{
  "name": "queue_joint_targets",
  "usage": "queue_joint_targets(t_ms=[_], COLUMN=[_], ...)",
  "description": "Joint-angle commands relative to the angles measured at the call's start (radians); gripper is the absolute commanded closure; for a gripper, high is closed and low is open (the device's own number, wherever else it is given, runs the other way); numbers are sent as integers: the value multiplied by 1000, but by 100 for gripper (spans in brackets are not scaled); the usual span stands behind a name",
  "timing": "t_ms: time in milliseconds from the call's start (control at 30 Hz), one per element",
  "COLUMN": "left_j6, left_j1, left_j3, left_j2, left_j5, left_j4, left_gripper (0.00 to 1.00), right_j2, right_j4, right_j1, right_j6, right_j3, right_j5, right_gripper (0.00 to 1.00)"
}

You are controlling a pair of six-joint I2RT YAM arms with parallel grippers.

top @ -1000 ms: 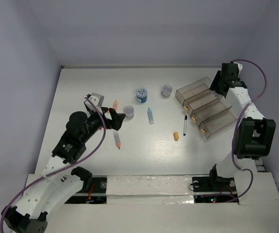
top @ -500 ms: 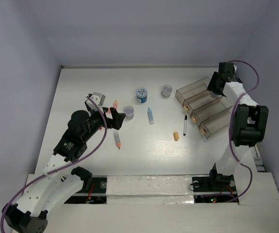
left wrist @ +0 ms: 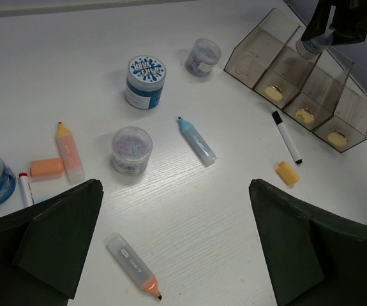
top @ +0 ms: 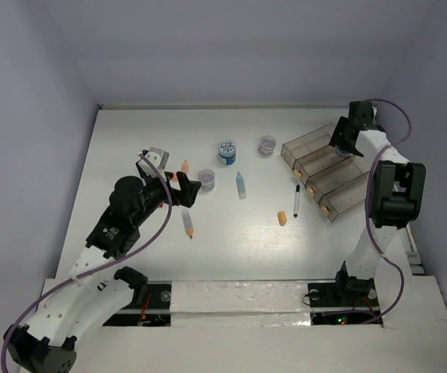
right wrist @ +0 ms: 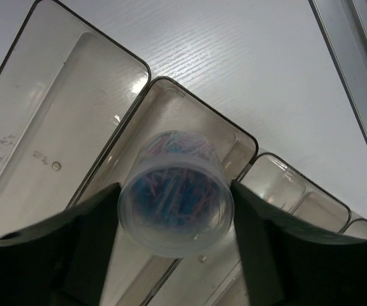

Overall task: Sort the stationery into containers
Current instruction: Place the stationery in the storage box, then pick up the stationery from the center of the board.

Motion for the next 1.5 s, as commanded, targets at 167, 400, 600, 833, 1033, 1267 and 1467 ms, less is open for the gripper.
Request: queue_joint_targets(t_ms=[167,400,600,833,1033,1267,1467], left_j6=[11,5,-33,-31,-27,-22,-21], left_j1=[-3,-3,-3,6,6,6,6], left_j3=[51,52,54,52,54,52,52], left_j2=[3,2,9,15,25,32,34], left_j5=[-11,-27,-132,-136,-123,-85,-80], left_j4=[18,18,11,14,11,17,17], left_gripper=[1,1,1,1,1,1,1], right_j2=[-39,-206,-153,46,250,367,413], right_j4=[47,166,137,2,-154,-259,-272], right_j1=[-13,74,290,394,404,404,422], right_j6=[-8,-17,-86,-198,-246,-281,-290], right_j3=[90,-24,47,292,521,636,653], right_j5=[-56,-254,-271,-306,-343,-363,-372], right_gripper=[3,0,4,31,19,16,18])
